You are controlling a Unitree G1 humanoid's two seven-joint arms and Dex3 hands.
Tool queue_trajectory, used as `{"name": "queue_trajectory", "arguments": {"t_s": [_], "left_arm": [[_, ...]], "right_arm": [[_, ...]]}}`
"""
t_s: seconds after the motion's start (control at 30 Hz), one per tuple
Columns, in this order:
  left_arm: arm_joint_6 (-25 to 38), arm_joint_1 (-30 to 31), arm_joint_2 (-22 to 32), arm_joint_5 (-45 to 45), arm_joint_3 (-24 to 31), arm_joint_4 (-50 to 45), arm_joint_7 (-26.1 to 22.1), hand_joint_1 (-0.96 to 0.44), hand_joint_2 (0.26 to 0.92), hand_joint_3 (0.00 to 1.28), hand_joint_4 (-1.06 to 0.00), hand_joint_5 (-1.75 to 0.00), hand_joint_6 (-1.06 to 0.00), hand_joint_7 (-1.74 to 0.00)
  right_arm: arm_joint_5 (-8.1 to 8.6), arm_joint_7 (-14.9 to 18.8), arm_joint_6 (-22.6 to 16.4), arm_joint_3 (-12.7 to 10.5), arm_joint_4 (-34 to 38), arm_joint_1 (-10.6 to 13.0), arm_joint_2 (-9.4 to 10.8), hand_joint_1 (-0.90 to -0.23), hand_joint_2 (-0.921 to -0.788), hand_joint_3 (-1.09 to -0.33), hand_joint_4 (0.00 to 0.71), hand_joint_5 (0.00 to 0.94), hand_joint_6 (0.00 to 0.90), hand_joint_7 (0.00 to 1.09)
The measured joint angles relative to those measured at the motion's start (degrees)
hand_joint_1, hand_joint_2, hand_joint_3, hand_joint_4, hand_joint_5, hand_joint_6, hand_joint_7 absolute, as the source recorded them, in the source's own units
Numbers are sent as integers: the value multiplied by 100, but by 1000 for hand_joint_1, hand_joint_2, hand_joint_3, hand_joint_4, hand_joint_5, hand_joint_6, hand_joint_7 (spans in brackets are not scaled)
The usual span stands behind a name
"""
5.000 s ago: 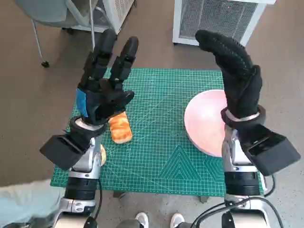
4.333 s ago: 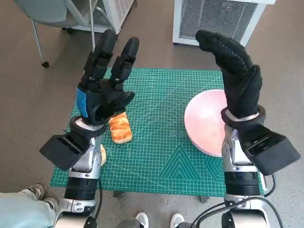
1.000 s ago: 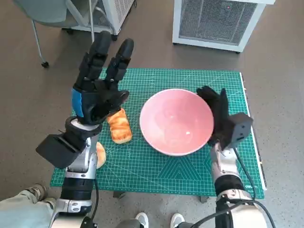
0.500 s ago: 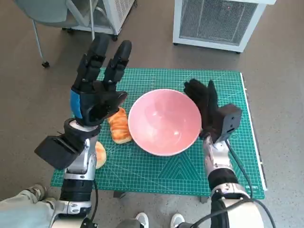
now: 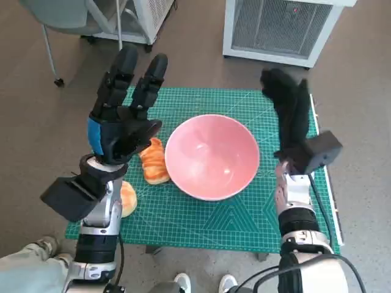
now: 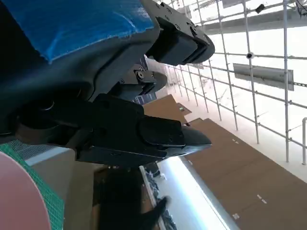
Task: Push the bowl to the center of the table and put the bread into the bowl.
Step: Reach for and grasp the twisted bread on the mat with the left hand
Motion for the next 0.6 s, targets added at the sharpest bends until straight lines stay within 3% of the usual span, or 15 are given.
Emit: {"name": "queue_trajectory", "arguments": {"t_s": [0.17,0.33,0.6], "left_arm": [[125,-9,-39,-206,-35,-27,-138,-319,921,76,-363,0,-425,-11],[213,-42,-47,-415,-53,-63,-300,-329,921,74,-348,0,-417,-7],[259,-146,87,-513,-39,-225,-485,-341,921,78,-321,0,-384,0]], "right_arm": [[115,373,-246,202,-919,252,-1,-672,-921,-823,256,1,29,585],[194,688,-230,458,-1808,623,-5,-689,-921,-809,264,4,17,645],[160,827,-100,690,-2656,929,-96,-716,-921,-793,279,12,21,659]]}}
